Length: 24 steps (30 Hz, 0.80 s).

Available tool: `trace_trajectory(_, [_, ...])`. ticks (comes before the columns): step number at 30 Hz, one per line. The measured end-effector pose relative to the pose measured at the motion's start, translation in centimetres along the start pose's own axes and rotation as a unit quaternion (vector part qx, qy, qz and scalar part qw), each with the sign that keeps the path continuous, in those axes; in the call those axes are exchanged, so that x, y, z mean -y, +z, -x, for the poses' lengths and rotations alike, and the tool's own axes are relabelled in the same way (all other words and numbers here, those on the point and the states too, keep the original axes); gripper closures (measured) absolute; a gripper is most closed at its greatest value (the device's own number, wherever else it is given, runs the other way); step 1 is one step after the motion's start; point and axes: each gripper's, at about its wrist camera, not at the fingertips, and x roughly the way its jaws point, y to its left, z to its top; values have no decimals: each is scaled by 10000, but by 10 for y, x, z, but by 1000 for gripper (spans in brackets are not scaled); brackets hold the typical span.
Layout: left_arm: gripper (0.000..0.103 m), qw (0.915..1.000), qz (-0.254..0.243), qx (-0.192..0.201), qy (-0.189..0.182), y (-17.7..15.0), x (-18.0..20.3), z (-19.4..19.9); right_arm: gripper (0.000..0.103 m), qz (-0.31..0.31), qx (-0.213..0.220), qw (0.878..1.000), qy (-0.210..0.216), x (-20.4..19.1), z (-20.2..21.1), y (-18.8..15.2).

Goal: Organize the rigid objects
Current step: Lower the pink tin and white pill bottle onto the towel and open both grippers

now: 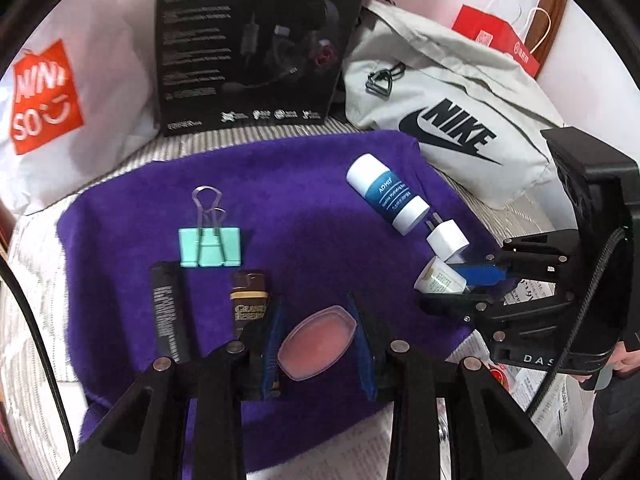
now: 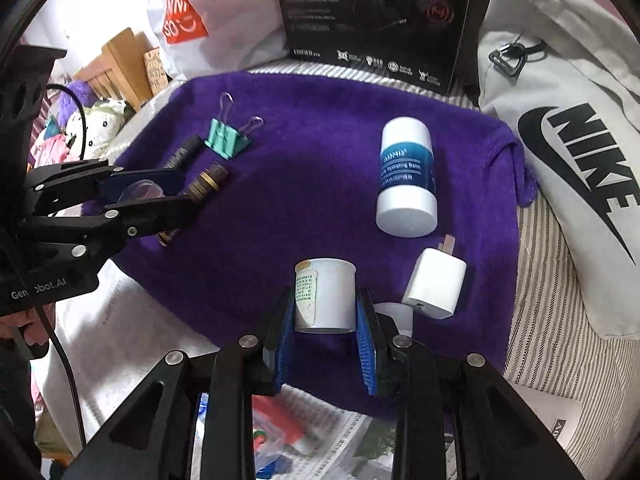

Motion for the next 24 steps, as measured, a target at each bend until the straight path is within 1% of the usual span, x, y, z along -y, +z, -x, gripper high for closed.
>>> trace_trajectory(3, [72, 9999, -97, -69, -21, 0, 3, -9, 74, 11, -109, 9999, -11, 5, -5, -2])
trace_trajectory(9, [72, 9994, -255, -234, 89, -2, 7, -23, 74, 25, -58, 9998, 193, 11, -5, -3])
trace_trajectory(13, [72, 9990, -357, -208, 152, -4, 9, -24, 73, 17, -11, 9995, 321, 14, -3, -4])
trace_trajectory(16, [72, 9988, -409, -206, 173, -5, 10, -24, 70, -61, -29, 9990, 447, 17, -2, -4])
trace_trajectory(18, [69, 9987, -421, -219, 184, -6, 11, -23, 68, -122, -55, 9986, 505, 19, 0, -5])
trace_trajectory(20, [61, 9986, -442, -234, 176, -7, 13, -22, 59, -183, -52, 9988, 459, 23, 3, -7])
trace_trajectory(21, [59, 9985, -456, -239, 183, -8, 14, -22, 58, -218, -34, 9988, 432, 25, 5, -8])
trace_trajectory(22, [53, 9984, -476, -246, 197, -9, 15, -22, 58, -261, -12, 9986, 461, 27, 9, -10])
trace_trajectory(23, [50, 9982, -502, -254, 221, -11, 17, -21, 58, -290, -2, 9984, 485, 27, 12, -11])
trace_trajectory(24, [50, 9981, -514, -256, 241, -12, 18, -21, 58, -322, 18, 9982, 499, 28, 15, -12])
